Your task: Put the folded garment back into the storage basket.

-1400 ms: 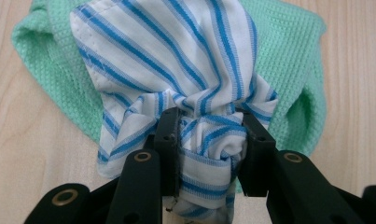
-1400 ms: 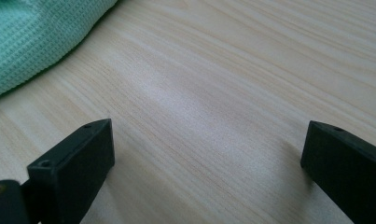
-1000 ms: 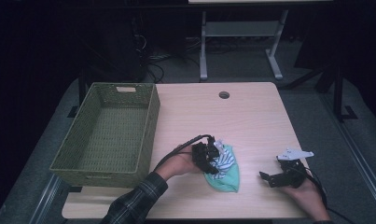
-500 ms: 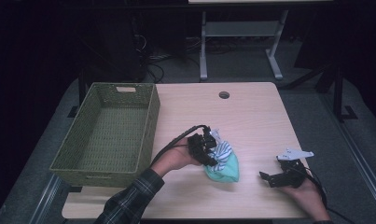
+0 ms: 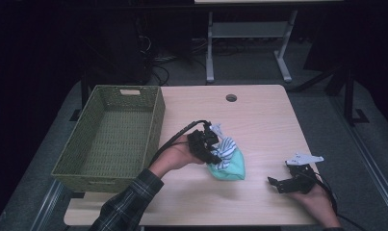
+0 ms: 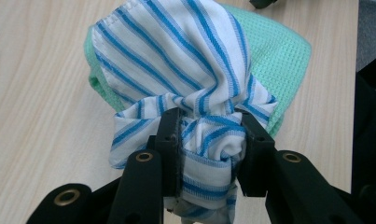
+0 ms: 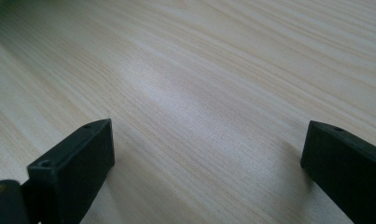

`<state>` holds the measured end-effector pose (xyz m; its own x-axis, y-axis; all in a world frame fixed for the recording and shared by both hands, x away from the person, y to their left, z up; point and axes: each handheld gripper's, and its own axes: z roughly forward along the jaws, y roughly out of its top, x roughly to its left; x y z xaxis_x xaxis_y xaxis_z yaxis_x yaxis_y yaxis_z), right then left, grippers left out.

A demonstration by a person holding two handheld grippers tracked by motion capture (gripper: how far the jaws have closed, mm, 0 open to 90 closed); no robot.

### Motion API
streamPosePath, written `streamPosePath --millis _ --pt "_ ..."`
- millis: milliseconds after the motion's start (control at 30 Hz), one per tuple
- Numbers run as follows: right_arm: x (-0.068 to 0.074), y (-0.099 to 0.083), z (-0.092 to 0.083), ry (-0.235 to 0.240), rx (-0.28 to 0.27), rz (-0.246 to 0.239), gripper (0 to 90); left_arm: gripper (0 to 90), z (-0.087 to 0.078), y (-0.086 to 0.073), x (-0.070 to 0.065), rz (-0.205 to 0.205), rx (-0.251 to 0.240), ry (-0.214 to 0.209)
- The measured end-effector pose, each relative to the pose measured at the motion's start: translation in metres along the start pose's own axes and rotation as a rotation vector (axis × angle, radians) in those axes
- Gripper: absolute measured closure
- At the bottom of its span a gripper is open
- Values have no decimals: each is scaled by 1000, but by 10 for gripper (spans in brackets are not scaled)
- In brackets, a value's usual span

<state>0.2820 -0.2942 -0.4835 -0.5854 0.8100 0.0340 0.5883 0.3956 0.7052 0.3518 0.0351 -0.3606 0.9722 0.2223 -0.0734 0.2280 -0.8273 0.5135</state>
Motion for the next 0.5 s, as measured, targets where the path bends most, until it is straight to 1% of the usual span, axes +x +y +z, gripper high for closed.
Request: streamPosePath --millis 333,400,500 --pt "0 0 0 0 0 0 22 656 -23 4 1 -6 -15 14" --pt "0 0 0 0 0 0 22 656 -26 4 1 -13 -18 17" --pt "0 0 0 0 0 0 22 656 -30 5 2 -12 -16 24"
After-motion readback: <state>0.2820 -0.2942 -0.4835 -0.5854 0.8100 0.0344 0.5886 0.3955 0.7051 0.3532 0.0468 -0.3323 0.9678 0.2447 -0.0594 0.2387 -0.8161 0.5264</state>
